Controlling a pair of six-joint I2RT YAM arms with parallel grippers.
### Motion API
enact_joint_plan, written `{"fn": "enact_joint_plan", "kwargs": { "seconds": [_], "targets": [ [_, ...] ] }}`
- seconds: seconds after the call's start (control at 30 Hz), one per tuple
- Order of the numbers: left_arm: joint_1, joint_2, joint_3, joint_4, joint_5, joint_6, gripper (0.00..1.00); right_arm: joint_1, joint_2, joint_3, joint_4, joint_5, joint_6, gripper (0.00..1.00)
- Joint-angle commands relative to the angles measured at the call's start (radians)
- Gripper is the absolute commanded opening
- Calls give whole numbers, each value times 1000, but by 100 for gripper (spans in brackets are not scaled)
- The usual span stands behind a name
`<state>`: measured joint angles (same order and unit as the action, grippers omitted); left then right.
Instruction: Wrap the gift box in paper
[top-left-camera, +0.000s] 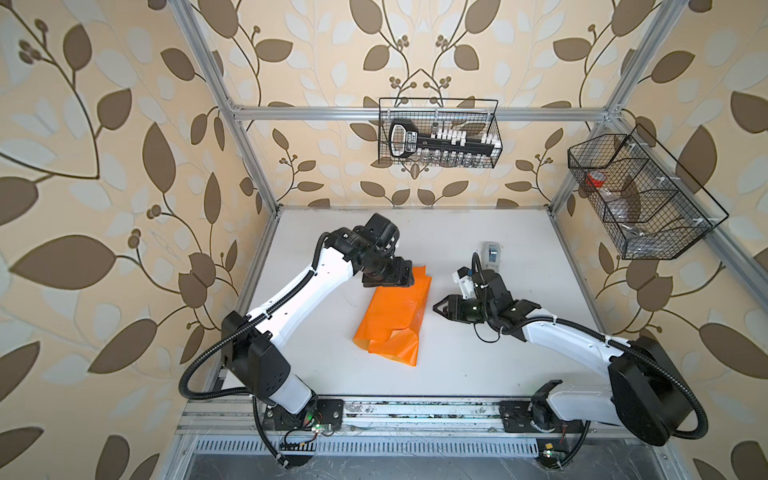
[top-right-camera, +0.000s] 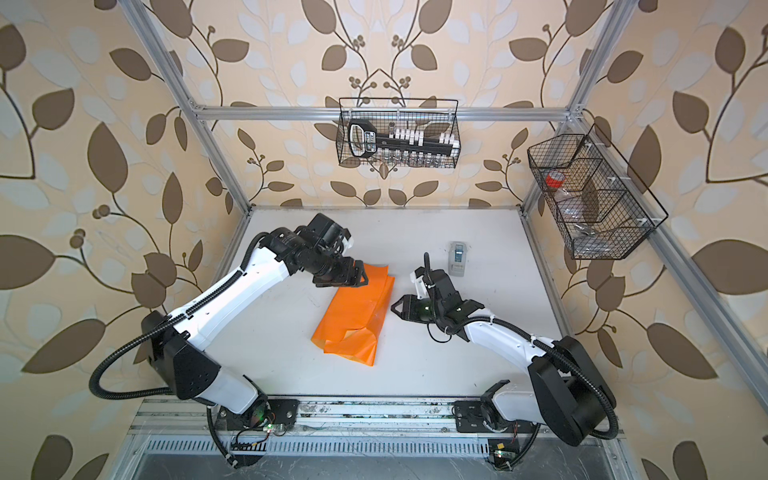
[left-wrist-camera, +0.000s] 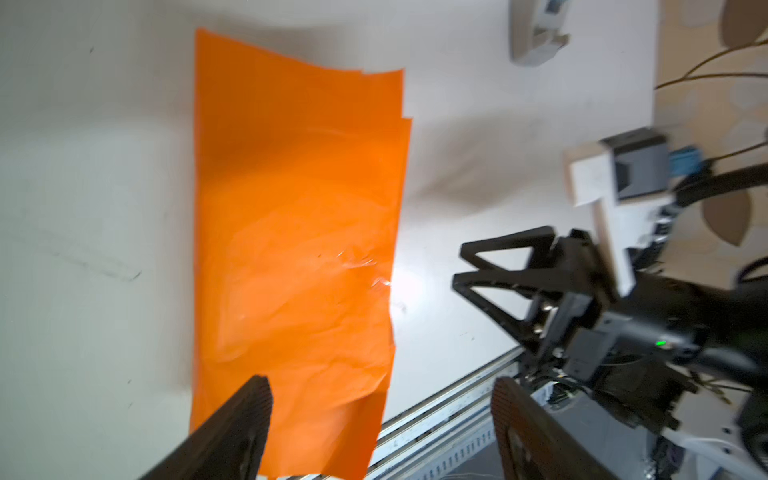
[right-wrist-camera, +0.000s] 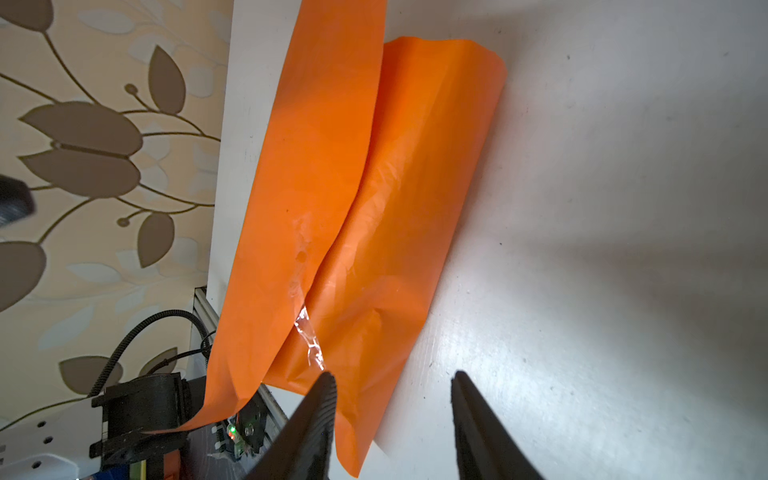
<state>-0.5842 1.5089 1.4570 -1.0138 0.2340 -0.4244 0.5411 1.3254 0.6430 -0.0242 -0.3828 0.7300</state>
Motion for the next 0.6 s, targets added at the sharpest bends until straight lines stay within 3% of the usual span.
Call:
{"fn": "enact_joint_plan", "kwargs": {
  "seconds": [0.0, 0.17, 0.33, 0.43, 0.57],
  "targets": [
    [31, -88, -115, 12, -68, -3, 86, 28, 30, 12, 62, -48, 29, 45],
    [143, -214, -298, 133, 9, -43, 90, 68, 68, 14, 150, -70, 99, 44],
    [153, -310, -373, 211, 48, -4, 90, 78, 92, 49, 128, -64, 96, 36],
    [98, -300, -318, 173, 40, 49, 87, 77, 105, 68, 124, -71, 93, 35],
    [-30, -227, -244, 126, -63, 91, 88, 80, 115, 76, 132, -78, 109, 38]
  ]
}}
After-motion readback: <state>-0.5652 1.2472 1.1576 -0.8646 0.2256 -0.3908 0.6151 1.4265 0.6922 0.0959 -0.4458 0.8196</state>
